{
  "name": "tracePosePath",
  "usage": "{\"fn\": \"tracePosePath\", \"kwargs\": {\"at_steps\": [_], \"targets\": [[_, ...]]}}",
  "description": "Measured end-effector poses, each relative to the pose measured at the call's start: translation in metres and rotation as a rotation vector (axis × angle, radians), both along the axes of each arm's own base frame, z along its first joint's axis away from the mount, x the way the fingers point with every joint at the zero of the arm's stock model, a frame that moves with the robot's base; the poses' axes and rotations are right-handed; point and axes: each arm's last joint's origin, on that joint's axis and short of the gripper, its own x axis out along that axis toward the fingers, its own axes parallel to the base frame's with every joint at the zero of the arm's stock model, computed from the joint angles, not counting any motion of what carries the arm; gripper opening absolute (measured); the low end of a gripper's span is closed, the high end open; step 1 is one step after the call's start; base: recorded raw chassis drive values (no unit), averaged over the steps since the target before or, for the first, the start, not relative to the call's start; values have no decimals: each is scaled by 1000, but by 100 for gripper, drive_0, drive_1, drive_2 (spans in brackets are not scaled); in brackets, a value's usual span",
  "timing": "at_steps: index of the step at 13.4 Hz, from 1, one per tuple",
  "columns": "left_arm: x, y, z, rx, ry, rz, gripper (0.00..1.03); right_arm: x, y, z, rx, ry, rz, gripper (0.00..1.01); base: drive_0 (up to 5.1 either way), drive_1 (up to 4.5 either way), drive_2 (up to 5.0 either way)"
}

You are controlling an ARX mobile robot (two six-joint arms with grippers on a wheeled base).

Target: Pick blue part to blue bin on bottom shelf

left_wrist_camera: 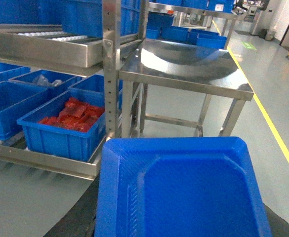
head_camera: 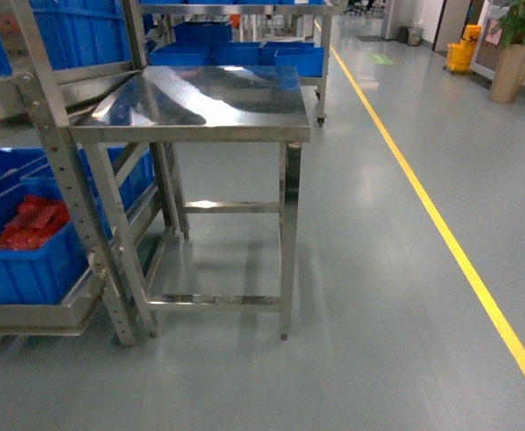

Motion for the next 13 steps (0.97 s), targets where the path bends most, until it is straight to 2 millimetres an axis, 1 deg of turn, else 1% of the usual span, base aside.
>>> {"fn": "tracePosePath", "kwargs": {"at_steps": [11, 12, 13], "targets": [[0, 0, 0, -1, -4, -1, 43, 0, 0, 0, 0, 0, 0, 98, 2, 410, -406], [0, 0, 0, 1, 3, -1, 43, 0, 0, 0, 0, 1, 0, 98, 14, 315, -288], [0, 0, 0, -1, -2, -1, 43, 0, 0, 0, 0, 0, 0, 98, 0, 0, 0]]}}
